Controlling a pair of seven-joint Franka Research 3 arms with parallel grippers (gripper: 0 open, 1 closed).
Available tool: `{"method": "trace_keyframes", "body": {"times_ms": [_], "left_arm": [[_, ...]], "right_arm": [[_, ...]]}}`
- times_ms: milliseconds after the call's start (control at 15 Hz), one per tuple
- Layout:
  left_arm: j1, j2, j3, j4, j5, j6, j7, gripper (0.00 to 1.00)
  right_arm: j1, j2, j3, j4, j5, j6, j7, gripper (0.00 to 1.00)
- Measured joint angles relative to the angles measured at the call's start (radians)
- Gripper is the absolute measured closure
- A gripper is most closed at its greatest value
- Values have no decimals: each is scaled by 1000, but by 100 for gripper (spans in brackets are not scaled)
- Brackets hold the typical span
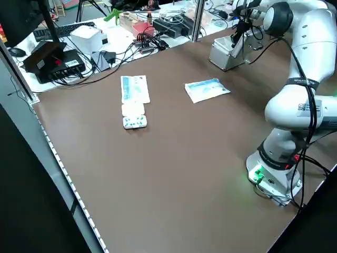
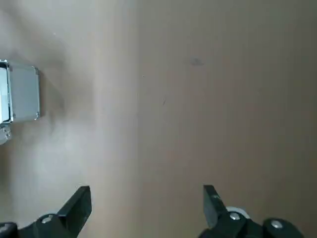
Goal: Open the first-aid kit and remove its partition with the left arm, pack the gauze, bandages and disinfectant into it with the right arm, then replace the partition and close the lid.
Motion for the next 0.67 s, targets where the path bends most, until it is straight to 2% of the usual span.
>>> {"method": "trace_keyframes", "body": {"times_ms": [667], "left_arm": [[-5,4,-3,-1,0,3,-26,97]], "right_arm": [[1,0,0,-1,0,1,0,1]]}}
